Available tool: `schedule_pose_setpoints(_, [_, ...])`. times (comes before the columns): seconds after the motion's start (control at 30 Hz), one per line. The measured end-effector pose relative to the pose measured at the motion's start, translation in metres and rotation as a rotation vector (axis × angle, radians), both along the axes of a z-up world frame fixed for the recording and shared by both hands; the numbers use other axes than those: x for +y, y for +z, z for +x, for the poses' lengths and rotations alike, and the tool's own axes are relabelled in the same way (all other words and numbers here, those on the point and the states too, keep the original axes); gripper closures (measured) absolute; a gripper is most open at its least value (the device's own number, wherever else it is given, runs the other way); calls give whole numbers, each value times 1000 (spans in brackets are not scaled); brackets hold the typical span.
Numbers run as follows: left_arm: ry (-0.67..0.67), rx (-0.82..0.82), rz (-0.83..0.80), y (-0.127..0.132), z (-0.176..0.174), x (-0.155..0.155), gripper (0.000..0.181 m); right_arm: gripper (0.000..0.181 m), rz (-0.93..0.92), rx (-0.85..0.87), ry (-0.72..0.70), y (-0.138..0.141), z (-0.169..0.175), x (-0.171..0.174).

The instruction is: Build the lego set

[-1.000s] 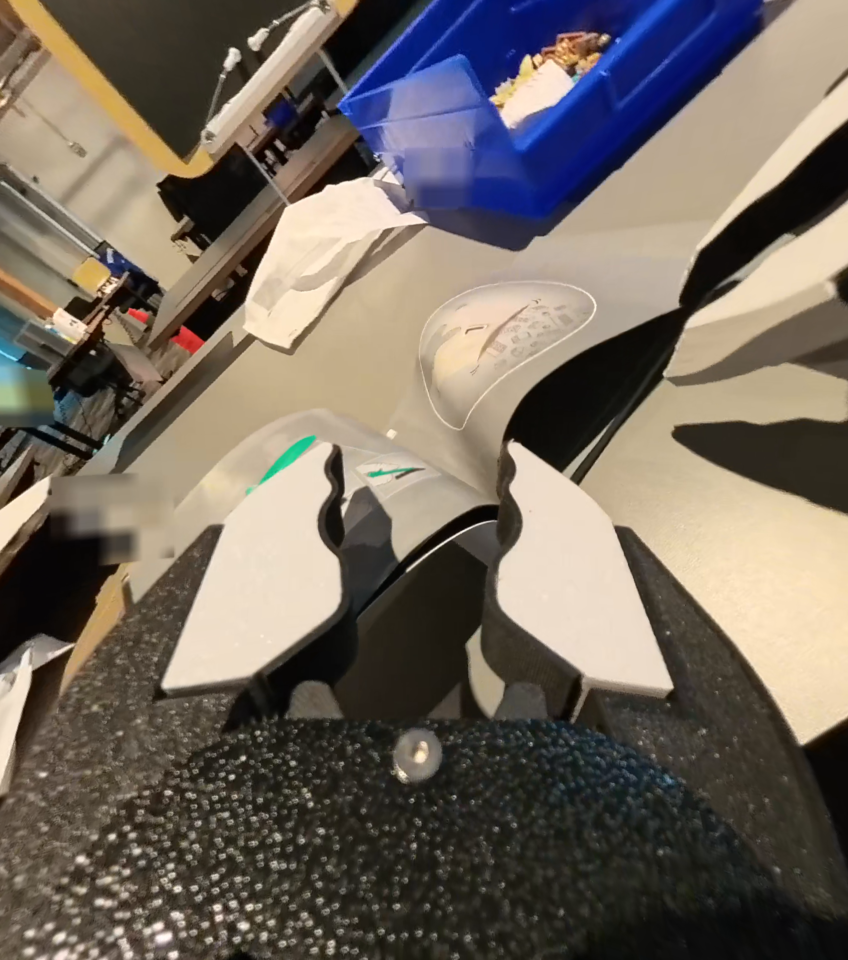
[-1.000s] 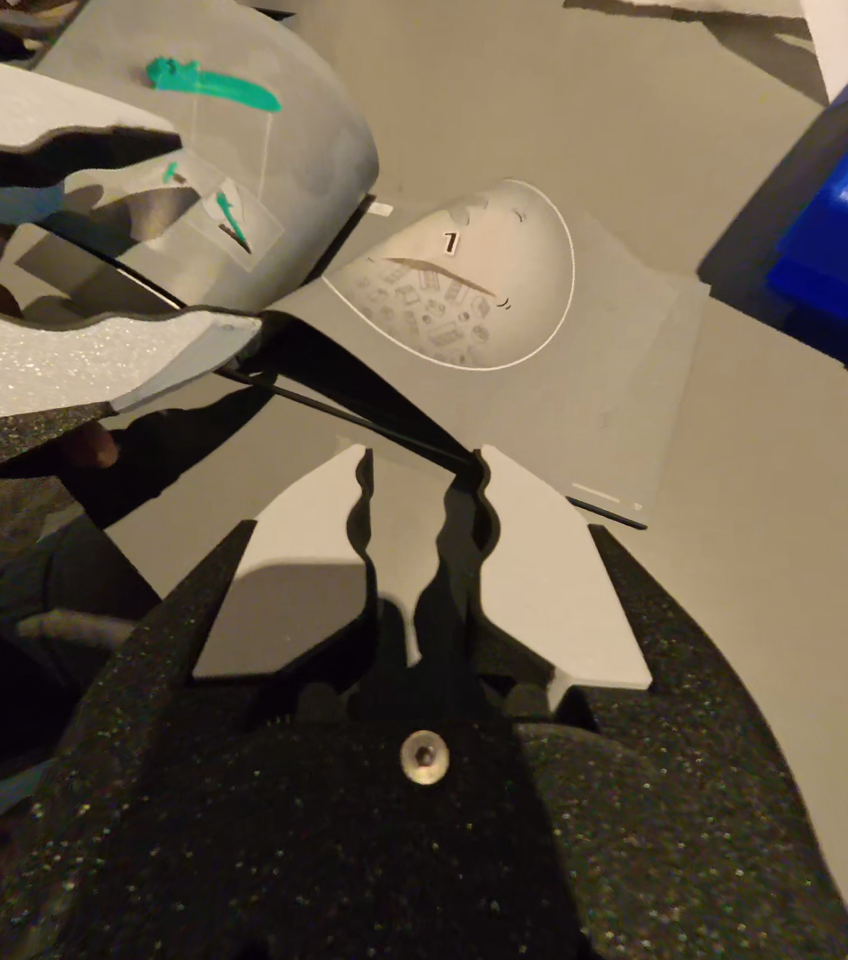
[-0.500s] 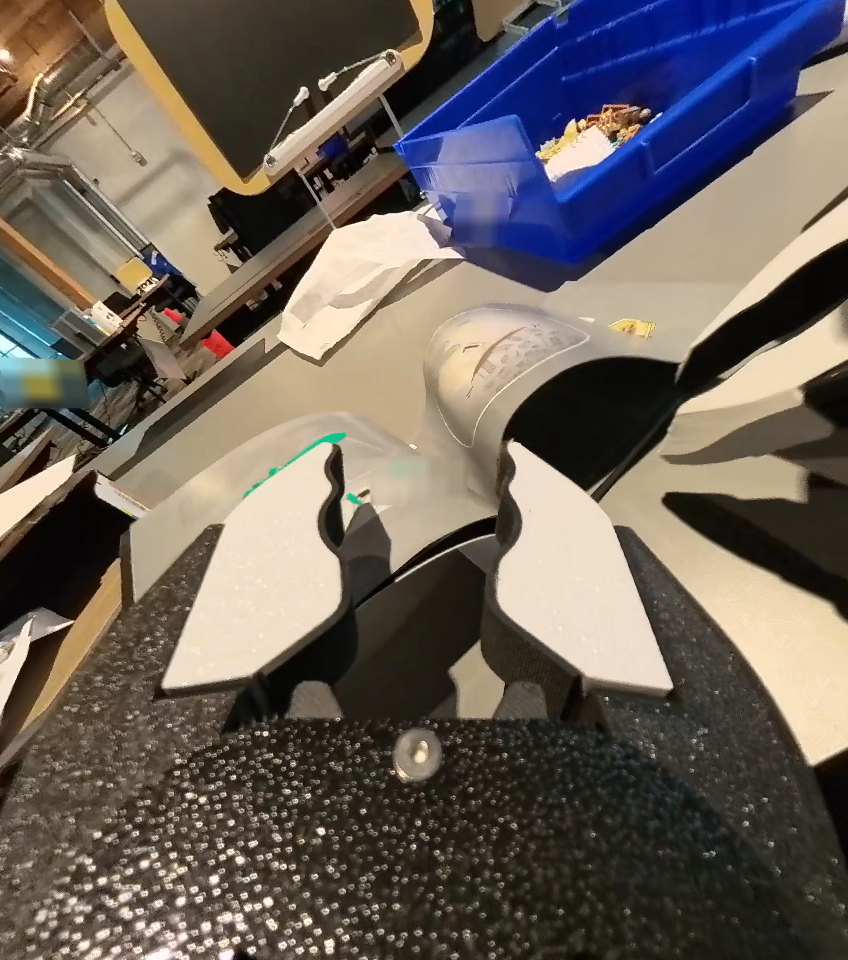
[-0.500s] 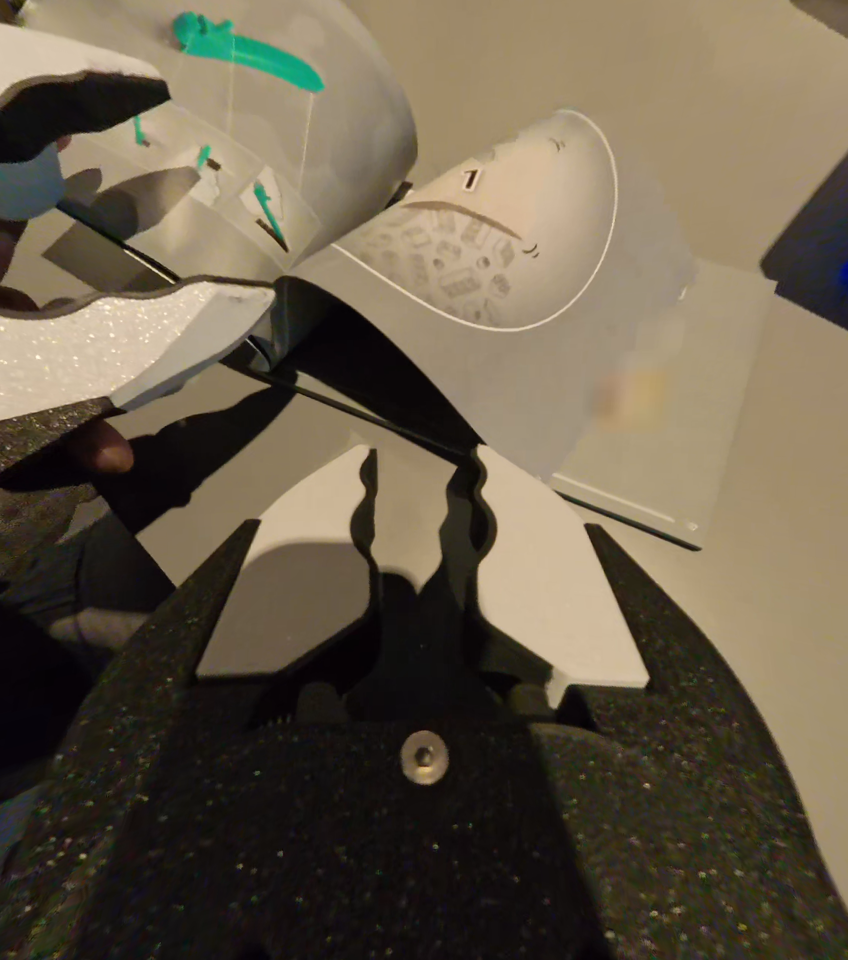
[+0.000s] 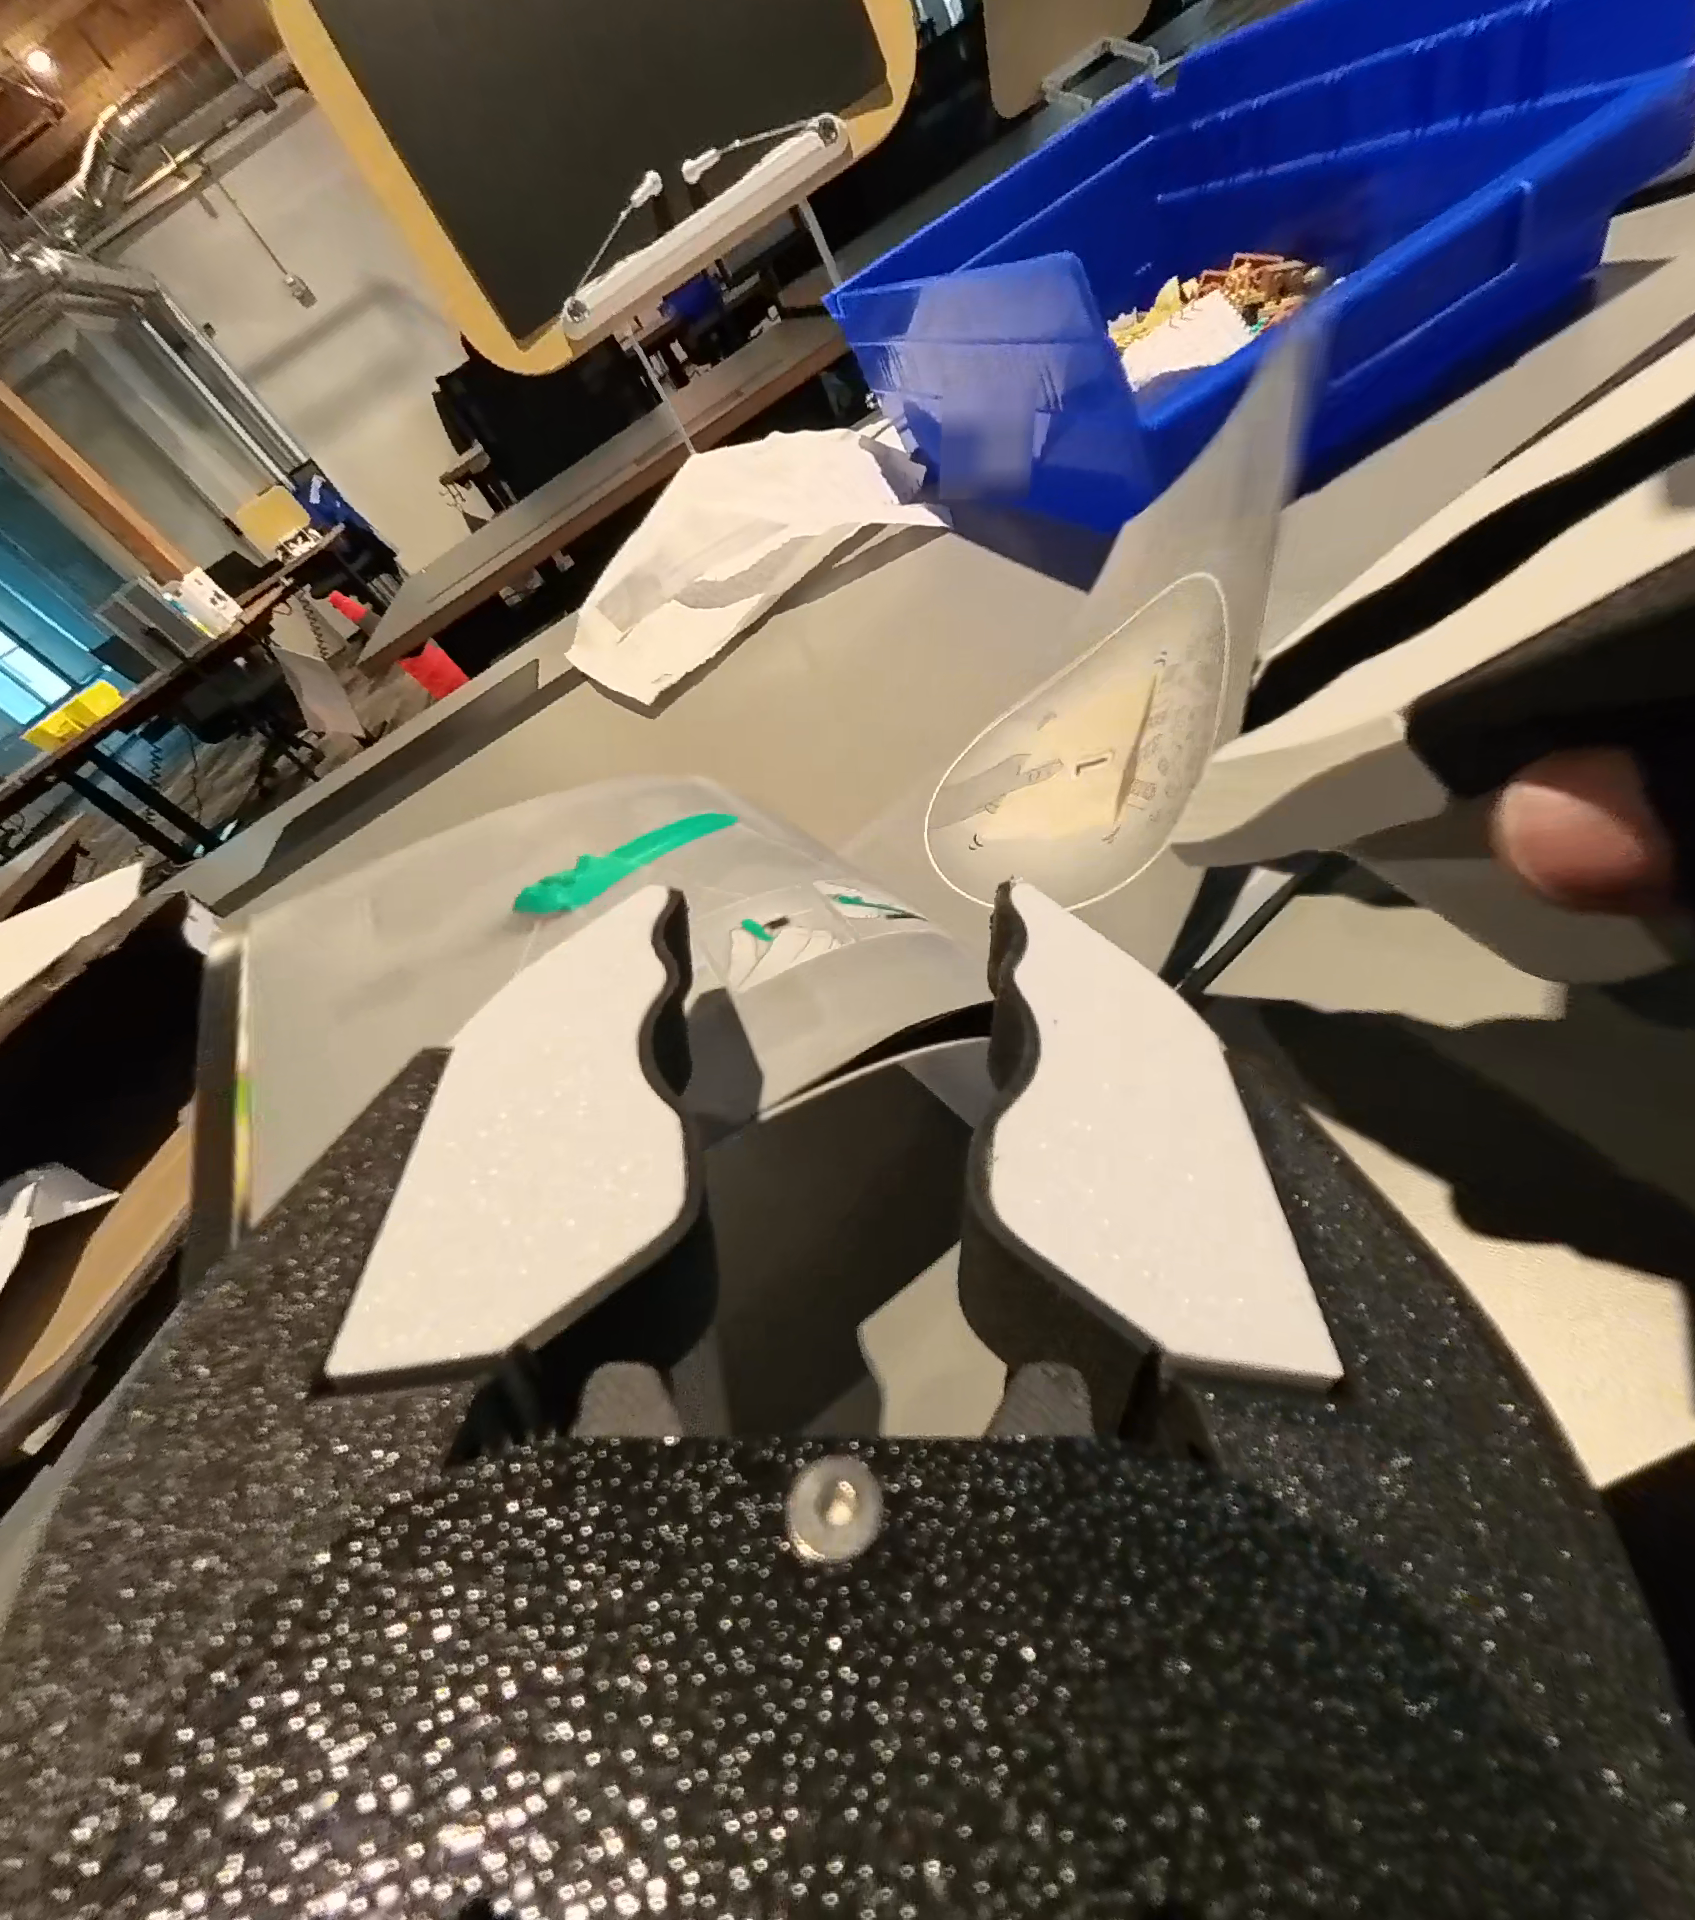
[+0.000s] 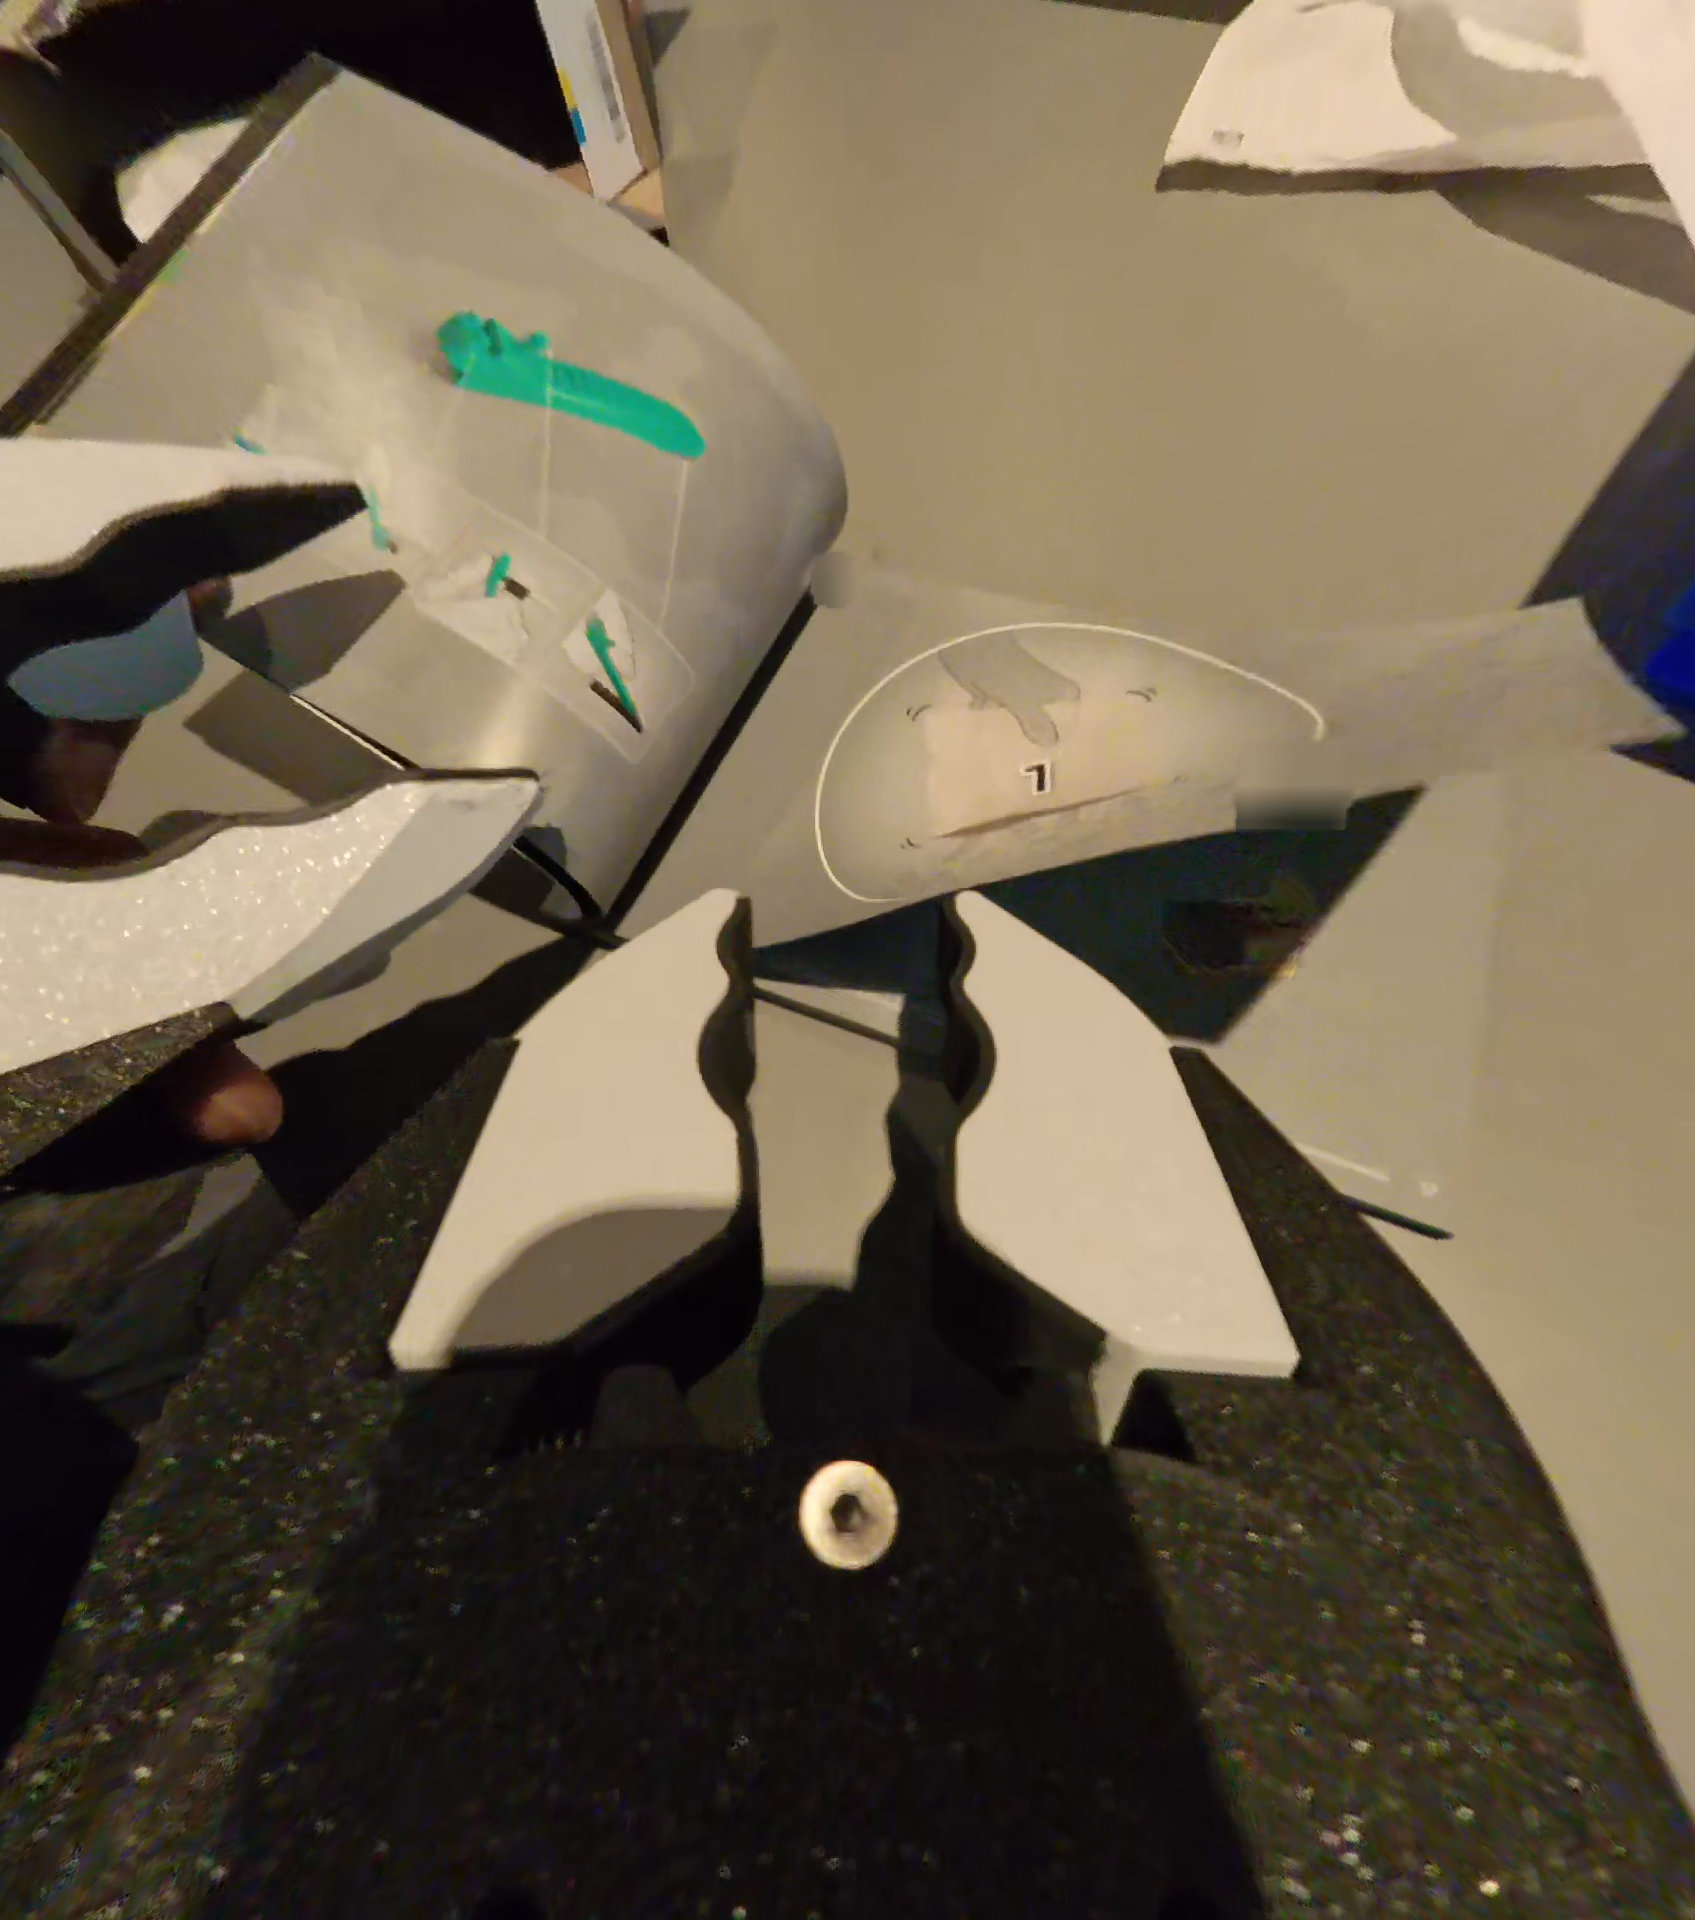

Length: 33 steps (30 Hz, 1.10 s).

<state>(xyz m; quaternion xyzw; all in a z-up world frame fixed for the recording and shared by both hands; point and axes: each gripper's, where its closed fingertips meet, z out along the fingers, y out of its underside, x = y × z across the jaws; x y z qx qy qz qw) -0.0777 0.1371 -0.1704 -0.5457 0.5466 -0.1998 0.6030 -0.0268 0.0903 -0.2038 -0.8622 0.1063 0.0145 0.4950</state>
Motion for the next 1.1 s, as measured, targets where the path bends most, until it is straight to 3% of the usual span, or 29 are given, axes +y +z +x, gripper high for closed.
schedule_pose_setpoints(0.17, [19,9,-14,-1,-5,7,127,146,-22,47,-19,-4,4,4])
schedule_pose_setpoints(0.4, [19,23,-53,-4,-9,11,127,146,96,180,-2,10,2,18])
schedule_pose_setpoints(0.7, [3,35,-123,-4,-12,16,126,142,48,180,-23,4,8,24])
schedule_pose_setpoints(1.1, [-12,38,-264,4,-23,31,126,134,147,254,192,19,-26,47])
